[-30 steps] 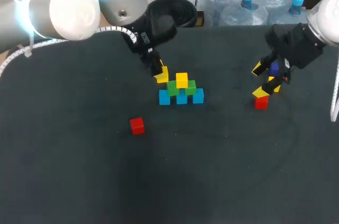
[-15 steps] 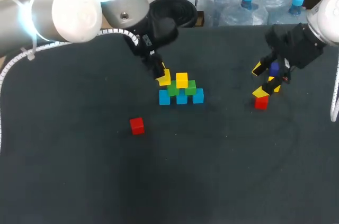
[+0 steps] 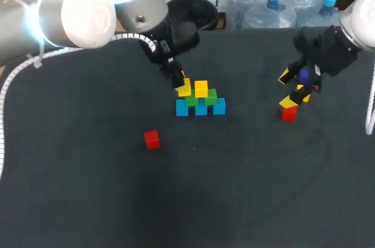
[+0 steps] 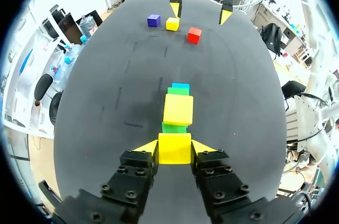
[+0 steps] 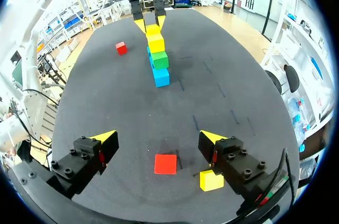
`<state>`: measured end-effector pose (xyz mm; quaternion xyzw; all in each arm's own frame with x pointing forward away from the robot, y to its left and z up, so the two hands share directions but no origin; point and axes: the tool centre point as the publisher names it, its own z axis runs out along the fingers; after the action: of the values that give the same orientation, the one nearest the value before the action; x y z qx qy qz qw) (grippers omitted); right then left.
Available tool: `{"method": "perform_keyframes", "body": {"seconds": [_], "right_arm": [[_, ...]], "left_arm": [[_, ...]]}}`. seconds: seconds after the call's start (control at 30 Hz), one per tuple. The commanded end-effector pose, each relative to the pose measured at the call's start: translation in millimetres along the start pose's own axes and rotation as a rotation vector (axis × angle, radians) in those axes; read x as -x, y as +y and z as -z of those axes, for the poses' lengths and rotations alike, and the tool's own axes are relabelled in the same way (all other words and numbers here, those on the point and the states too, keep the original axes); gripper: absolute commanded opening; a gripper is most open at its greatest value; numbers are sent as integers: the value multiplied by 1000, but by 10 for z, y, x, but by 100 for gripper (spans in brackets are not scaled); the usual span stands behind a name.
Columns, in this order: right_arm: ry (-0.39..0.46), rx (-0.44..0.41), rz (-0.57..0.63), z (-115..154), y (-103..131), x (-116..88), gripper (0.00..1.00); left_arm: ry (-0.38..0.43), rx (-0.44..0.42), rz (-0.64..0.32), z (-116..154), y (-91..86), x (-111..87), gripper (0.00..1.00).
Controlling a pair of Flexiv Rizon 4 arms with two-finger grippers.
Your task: Place the blue cubes, place green cubes on the blue cubes, place the yellow cubes on the green cubes, then place the red cubes on the yellow cubes, and place purple cube on the red cubes.
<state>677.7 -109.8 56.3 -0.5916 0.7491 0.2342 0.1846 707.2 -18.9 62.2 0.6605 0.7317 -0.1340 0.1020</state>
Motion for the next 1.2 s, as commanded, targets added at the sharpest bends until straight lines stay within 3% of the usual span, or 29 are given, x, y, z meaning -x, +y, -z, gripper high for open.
{"method": "perform_keyframes", "body": {"seconds": [0.03,1.2], "right_arm": [[-2,1,1,-5,-6,-2,100],[-2,1,1,-5,-6,-2,100]], "left_arm": [[1,-8,-4,-8,39,15,0],[10,-23,-24,-55,61,74,0]]}}
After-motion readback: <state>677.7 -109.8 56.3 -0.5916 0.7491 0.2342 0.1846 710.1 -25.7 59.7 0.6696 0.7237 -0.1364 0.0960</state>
